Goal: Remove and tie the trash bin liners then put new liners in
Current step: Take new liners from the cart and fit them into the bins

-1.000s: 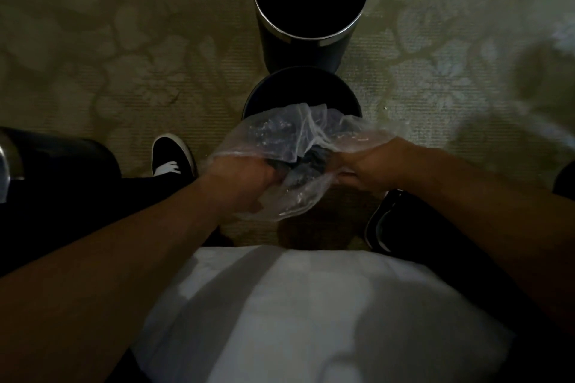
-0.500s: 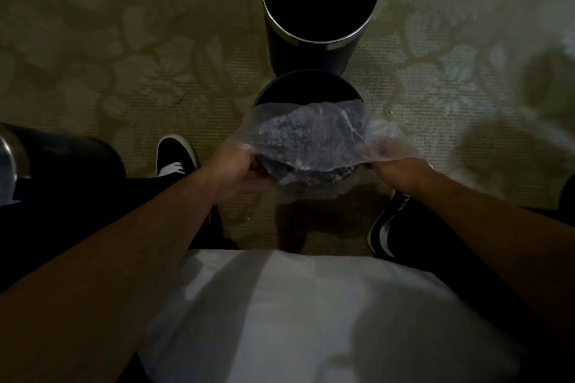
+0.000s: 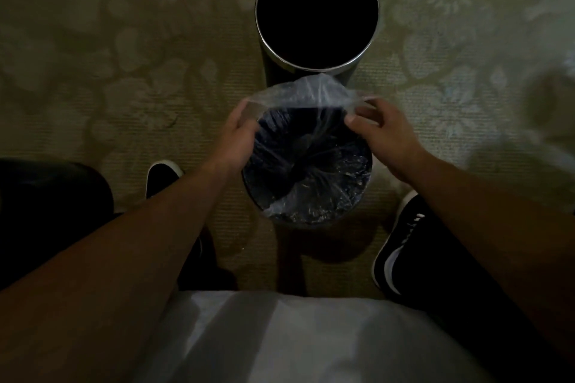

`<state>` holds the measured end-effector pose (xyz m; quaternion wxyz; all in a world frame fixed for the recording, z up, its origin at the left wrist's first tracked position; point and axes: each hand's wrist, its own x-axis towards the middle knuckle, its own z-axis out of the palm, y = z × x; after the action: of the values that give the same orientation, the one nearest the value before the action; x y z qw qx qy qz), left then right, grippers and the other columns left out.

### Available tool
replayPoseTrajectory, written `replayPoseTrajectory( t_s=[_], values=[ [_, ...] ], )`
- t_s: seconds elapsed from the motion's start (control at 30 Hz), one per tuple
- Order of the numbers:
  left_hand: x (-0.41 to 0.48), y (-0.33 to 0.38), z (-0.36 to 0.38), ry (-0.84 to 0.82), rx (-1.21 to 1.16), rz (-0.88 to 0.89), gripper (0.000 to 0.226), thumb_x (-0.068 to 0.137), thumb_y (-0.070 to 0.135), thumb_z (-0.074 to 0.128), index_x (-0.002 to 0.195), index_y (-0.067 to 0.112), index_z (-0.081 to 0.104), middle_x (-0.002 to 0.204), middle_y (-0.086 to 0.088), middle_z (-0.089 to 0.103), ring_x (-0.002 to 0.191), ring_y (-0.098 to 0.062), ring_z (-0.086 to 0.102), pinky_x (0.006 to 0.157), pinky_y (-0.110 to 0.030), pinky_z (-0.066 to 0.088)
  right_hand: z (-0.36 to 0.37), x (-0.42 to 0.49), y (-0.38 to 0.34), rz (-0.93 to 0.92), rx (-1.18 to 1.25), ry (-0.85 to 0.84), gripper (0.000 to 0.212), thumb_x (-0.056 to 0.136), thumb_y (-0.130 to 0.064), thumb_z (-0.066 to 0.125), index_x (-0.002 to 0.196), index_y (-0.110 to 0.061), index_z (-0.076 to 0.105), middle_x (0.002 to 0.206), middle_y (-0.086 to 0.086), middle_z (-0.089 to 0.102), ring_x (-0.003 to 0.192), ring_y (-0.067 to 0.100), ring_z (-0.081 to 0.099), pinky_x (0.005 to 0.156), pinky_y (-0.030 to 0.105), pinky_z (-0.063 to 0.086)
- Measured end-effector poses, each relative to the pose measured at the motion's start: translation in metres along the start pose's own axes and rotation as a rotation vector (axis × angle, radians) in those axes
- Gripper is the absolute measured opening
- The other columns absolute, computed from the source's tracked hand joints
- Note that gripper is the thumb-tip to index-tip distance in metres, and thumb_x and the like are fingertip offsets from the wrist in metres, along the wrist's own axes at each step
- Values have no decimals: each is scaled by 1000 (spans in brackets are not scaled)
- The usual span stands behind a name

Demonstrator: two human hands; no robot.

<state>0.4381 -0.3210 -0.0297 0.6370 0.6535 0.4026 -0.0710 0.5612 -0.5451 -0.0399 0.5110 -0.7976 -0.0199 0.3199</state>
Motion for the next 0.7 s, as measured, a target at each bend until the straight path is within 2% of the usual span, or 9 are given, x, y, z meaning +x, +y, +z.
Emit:
replayPoseTrajectory(
  t_s=[0.1, 0.17, 0.23, 0.33, 0.4, 0.47, 0.53, 0.63, 0.7],
  values=[
    [8, 0, 3, -34, 96, 3, 30, 105, 37, 40, 129, 31, 56, 117, 13, 63, 111, -11, 61, 86, -29, 49, -1, 4, -1, 95, -54, -69, 45, 91, -42, 72, 128, -49, 48, 123, -2, 64, 118, 19, 62, 104, 47, 50],
    [14, -4, 3, -11, 103, -103, 35, 102, 46, 38, 112, 28, 66, 112, 2, 69, 109, -23, 64, 90, -35, 50, 0, 6, 1, 178, -98, -110, 72, 89, -54, 69, 150, -37, 36, 123, -4, 64, 117, 20, 61, 107, 43, 46],
    [14, -7, 1, -19, 21, -300, 52, 100, 60, 31, 104, 24, 68, 110, -7, 71, 102, -27, 65, 91, -39, 51, 3, 8, 3, 250, -128, -139, 88, 82, -74, 63, 152, -26, 40, 138, -1, 58, 125, 20, 56, 112, 40, 41],
    [10, -14, -4, -64, 20, -466, 72, 97, 73, 20, 114, 20, 65, 110, -8, 67, 99, -24, 61, 90, -40, 49, 6, 8, 6, 347, -117, -152, 78, 91, -77, 43, 140, -18, 58, 145, 8, 57, 128, 25, 55, 114, 38, 37],
    [10, -19, -7, -37, 56, -460, 78, 96, 74, 19, 134, 20, 59, 135, -10, 59, 120, -29, 55, 105, -42, 41, 3, 4, 4, 406, -149, -139, 82, 95, -75, 31, 139, -12, 58, 144, 13, 56, 126, 28, 53, 109, 41, 36],
    [11, -24, -10, 38, 158, -437, 79, 97, 73, 20, 140, 16, 55, 144, -11, 53, 129, -32, 50, 107, -40, 37, 1, 2, 4, 422, -265, -149, 87, 95, -77, 23, 136, -10, 60, 142, 17, 57, 126, 32, 53, 108, 43, 36],
    [10, -29, -13, 199, 395, -297, 73, 100, 65, 27, 129, 8, 61, 134, -13, 59, 121, -34, 55, 95, -37, 39, -2, -1, 5, 291, -540, -39, 79, 101, -69, 25, 123, -6, 68, 127, 19, 63, 119, 37, 58, 101, 42, 43],
    [2, -20, -13, 515, 846, 221, 40, 100, 43, 44, 114, 9, 57, 116, -14, 57, 105, -29, 53, 83, -38, 39, -7, -3, 7, -258, -894, 300, 40, 103, -43, 44, 110, -9, 64, 113, 16, 59, 99, 33, 59, 83, 42, 48],
    [-5, -4, -2, 445, 1133, 666, 27, 92, 36, 55, 107, 13, 54, 107, -12, 54, 97, -27, 51, 81, -40, 43, 1, -7, -3, -644, -1031, 260, 28, 98, -36, 51, 105, -12, 63, 105, 12, 58, 96, 31, 56, 83, 44, 44]
  ],
)
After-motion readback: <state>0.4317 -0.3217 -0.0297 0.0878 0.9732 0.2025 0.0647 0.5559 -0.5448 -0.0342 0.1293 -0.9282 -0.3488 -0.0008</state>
